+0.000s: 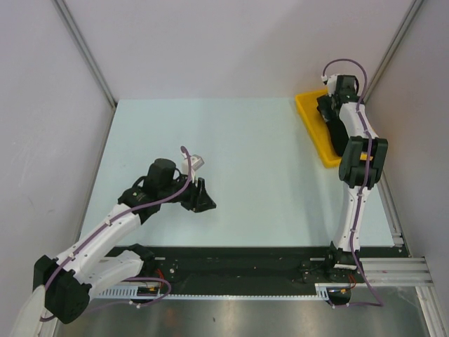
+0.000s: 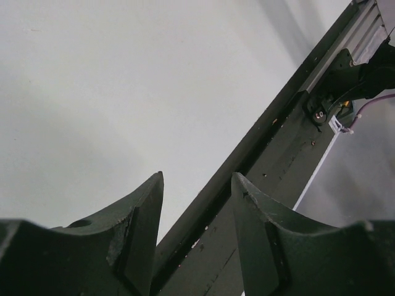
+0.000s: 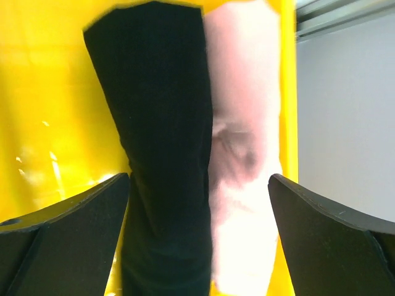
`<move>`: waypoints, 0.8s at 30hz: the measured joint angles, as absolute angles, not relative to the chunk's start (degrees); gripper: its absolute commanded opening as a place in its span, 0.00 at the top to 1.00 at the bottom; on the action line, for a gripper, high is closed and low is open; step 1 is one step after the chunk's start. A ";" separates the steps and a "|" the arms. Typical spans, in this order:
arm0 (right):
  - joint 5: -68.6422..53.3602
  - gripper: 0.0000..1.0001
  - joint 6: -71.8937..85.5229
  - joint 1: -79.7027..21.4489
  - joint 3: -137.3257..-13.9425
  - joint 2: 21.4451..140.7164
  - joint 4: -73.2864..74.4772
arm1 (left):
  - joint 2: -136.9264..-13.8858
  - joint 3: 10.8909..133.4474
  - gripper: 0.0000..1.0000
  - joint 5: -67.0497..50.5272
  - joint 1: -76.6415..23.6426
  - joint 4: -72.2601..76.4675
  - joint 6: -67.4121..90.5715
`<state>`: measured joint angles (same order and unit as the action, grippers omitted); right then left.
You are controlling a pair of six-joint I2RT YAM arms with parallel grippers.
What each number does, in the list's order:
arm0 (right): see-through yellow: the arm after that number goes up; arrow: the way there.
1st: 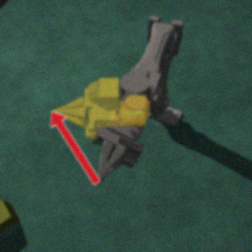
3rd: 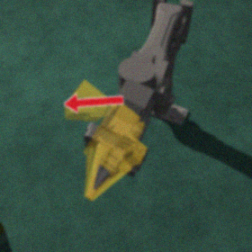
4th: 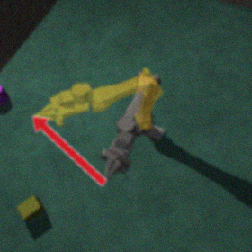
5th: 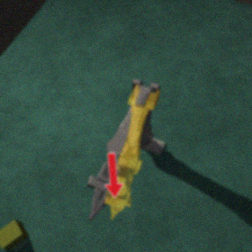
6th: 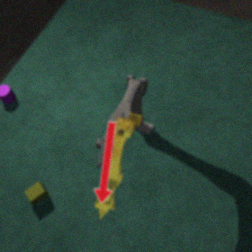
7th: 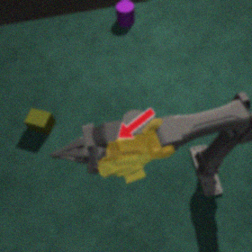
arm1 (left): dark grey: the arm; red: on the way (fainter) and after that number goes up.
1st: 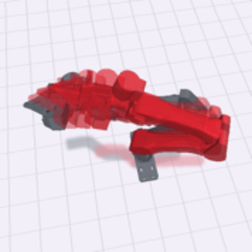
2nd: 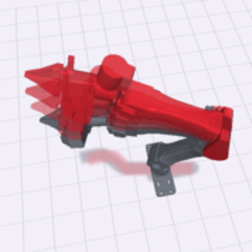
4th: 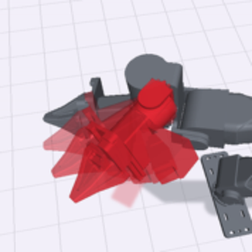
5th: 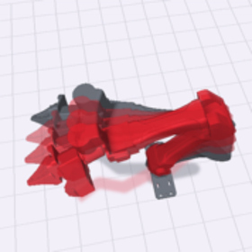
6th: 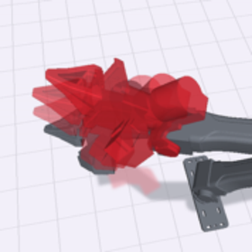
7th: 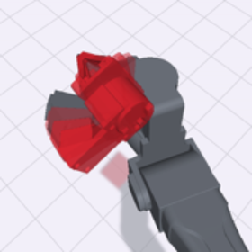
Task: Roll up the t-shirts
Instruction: Place the T-shirt in the bin, then reset both arms
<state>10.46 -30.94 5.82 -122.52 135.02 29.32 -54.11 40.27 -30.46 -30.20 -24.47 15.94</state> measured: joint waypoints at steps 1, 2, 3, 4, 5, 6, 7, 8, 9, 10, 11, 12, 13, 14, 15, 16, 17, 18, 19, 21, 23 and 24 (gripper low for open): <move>10.85 0.00 -29.45 5.56 -120.97 133.82 27.97 | -53.93 40.27 0.47 -30.44 -30.20 -24.47 15.94; 11.42 0.00 -27.92 5.26 -119.37 132.38 26.94 | -53.84 40.27 0.46 -30.44 -30.20 -24.47 15.94; 11.99 0.00 -26.39 4.86 -117.08 130.63 25.26 | -53.78 40.27 0.46 -30.44 -30.20 -24.47 15.94; 12.88 0.00 -24.84 4.34 -113.58 128.05 22.85 | -53.78 40.27 0.46 -30.44 -30.20 -24.47 15.94; 14.09 0.00 -23.49 3.62 -110.13 125.34 20.93 | -53.76 40.27 0.44 -30.44 -30.20 -24.47 15.94; 15.79 0.00 -22.13 2.55 -106.78 122.54 18.70 | -53.67 40.25 0.43 -30.37 -30.20 -24.47 15.94; 17.76 0.00 -21.08 1.50 -104.33 120.14 16.97 | -53.58 40.25 0.42 -30.33 -30.20 -24.47 15.94; 20.43 0.01 -19.77 -0.14 -101.34 117.25 14.50 | -53.43 40.23 0.41 -30.24 -30.20 -24.47 15.94; 22.94 0.00 -18.35 -2.20 -99.15 114.43 13.08 | -53.25 40.21 0.41 -30.06 -30.20 -24.47 15.94; 25.02 0.01 -16.40 -4.51 -97.78 111.81 12.32 | -53.01 40.16 0.40 -29.89 -30.20 -24.51 15.94; 26.20 0.00 -14.55 -6.98 -97.03 109.36 12.10 | -52.82 40.16 0.37 -29.63 -30.20 -24.51 15.94; 27.22 0.00 -12.47 -9.21 -96.40 106.96 12.08 | -52.51 40.16 0.08 -29.28 -30.20 -24.51 15.97; 28.12 0.00 -9.78 -11.77 -95.61 104.47 12.25 | -52.27 40.16 0.01 -28.86 -30.17 -24.56 15.97; 28.64 0.00 -7.09 -14.13 -94.24 101.56 12.49 | -52.07 40.16 0.00 -28.49 -30.17 -24.58 15.64; 28.93 0.00 -4.34 -16.40 -92.12 98.43 12.99 | -51.94 40.16 0.00 -28.21 -30.17 -24.60 15.86; 29.08 0.00 -2.11 -18.20 -90.06 95.61 13.65 | -51.79 40.16 0.00 -27.83 -30.17 -24.67 16.03; 29.15 0.00 1.41 -20.80 -85.89 91.05 13.91 | -51.55 40.16 0.00 -26.94 -30.17 -24.69 16.25; 29.26 0.00 3.42 -22.35 -83.05 87.94 14.87 | -51.29 40.16 0.00 -26.02 -30.17 -24.67 16.47; 29.28 0.00 6.20 -24.73 -79.35 84.12 15.79 | -50.92 40.16 0.00 -25.28 -30.17 -24.67 16.51; 29.30 0.00 11.25 -29.17 -71.85 77.25 17.26 | -49.78 40.16 0.00 -22.87 -30.17 -24.60 17.30; 29.08 0.00 15.59 -33.63 -65.32 72.07 19.03 | -48.14 39.88 0.00 -19.88 -30.17 -24.27 18.59; 29.02 0.00 17.12 -35.29 -62.81 70.32 19.38 | -47.42 39.51 0.00 -18.81 -30.17 -23.90 19.22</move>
<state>29.02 17.12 -35.29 -62.81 70.32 19.38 -47.42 39.51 -18.81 -30.17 -23.90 19.22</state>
